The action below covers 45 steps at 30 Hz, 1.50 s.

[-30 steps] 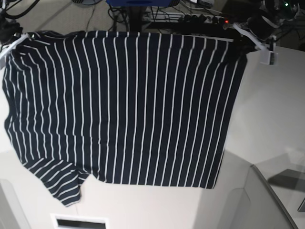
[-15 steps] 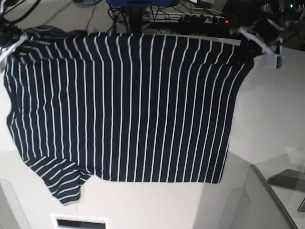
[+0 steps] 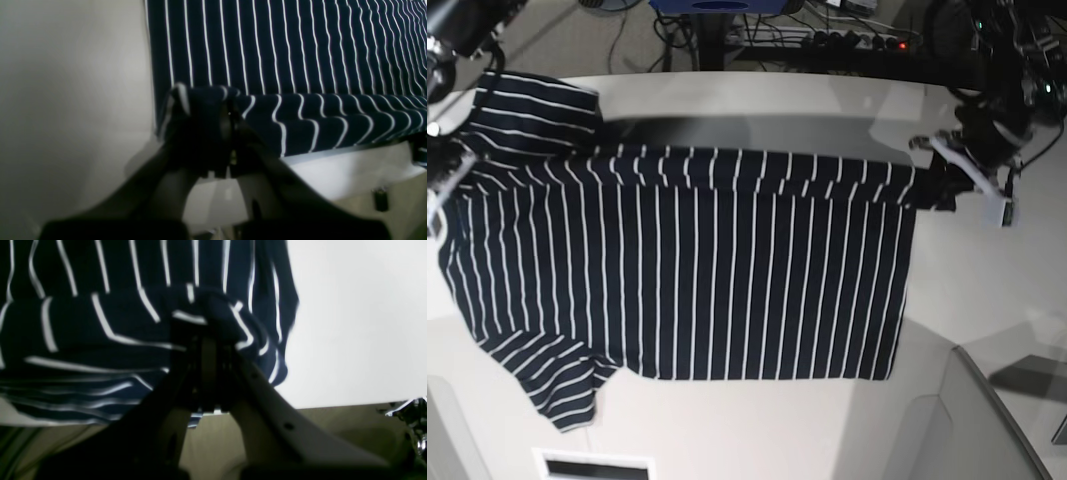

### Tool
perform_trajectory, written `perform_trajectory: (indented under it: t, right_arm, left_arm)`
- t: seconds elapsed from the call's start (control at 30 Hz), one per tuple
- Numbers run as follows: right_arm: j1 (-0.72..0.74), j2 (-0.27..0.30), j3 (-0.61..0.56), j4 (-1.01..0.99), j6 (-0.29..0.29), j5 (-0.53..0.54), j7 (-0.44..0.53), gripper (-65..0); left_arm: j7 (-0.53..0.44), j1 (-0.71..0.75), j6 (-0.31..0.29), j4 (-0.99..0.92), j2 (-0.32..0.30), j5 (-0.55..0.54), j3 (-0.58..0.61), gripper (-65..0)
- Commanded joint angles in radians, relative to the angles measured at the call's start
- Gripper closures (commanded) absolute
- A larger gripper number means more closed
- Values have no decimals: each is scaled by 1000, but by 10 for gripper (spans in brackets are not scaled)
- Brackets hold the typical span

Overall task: Layout the t-shirt on the table in an organized manner, then fold the t-shirt properly
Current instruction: 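Fold the collar edge over toward the hem with both grippers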

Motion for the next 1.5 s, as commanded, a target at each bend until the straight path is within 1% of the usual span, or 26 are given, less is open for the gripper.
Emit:
perform_trajectory:
  t: [0.0, 0.1, 0.17, 0.23, 0.37, 0.47, 0.57, 0.63, 0.83, 0.9, 0.93, 1.0, 1.1, 1.13, 1.17, 1.23, 1.3, 1.37, 1.47]
  right_arm:
    - [30, 22, 3, -8, -8, -26, 8, -6]
    - [82, 28, -9, -79, -8, -39, 42, -6]
    - [106, 48, -31, -130, -8, -51, 63, -6]
    - [137, 52, -49, -180, -8, -68, 80, -6]
    - [188, 57, -52, -259, -8, -103, 127, -6]
    - [232, 57, -52, -320, -8, -157, 172, -6]
    - [269, 57, -50, -390, -8, -195, 213, -6]
    - [289, 59, -46, -438, -8, -200, 244, -6]
    - [310, 66, -43, -502, -8, -201, 304, -8]
    - [310, 66, -43, -501, -8, -201, 309, -18]
    - [309, 65, -43, -495, -8, -200, 305, -51]
    - [306, 65, -43, -486, -8, -198, 307, -171]
    - [272, 60, -34, -403, -8, -188, 309, -428]
    - [255, 60, -11, -358, -8, -168, 309, -479]
    - [234, 52, 19, -308, -8, -137, 309, -510]
    - [192, 36, 55, -203, -8, -97, 299, -515]
    - [134, 16, 83, -114, -8, -105, 270, -515]
    - [71, -4, 111, -47, -8, -102, 238, -515]
    - [-7, -50, 161, -13, -8, -102, 256, -515]
  left_arm:
    - [-14, -21, 9, 1, -8, 29, -1, 0]
    - [-20, -59, 9, -38, -8, 109, 51, 0]
    - [-20, -82, 9, -72, -8, 143, 79, 0]
    - [-22, -104, 9, -111, -8, 164, 97, 0]
    - [-23, -150, 9, -196, -8, 172, 102, 0]
    - [-30, -181, 9, -253, -8, 172, 102, 0]
    - [-99, -190, 9, -299, -13, 172, 114, 0]
    - [-136, -191, 9, -331, -16, 172, 133, 0]
    - [-206, -193, 9, -388, -16, 172, 185, 0]
    - [-224, -193, 9, -395, -16, 193, 194, 0]
    - [-232, -194, 9, -397, -14, 218, 195, 0]
    - [-235, -211, 9, -397, -11, 272, 202, 0]
    - [-235, -228, 9, -397, -10, 314, 188, 0]
    - [-235, -231, 9, -394, -10, 311, 188, 0]
    - [-235, -240, 9, -389, -11, 310, 186, -7]
    - [-235, -248, 9, -383, -11, 310, 149, -188]
    - [-235, -250, 4, -375, -11, 310, 111, -337]
    - [-235, -250, 2, -362, -11, 310, 80, -462]
    - [-235, -248, 2, -348, -11, 310, 40, -571]
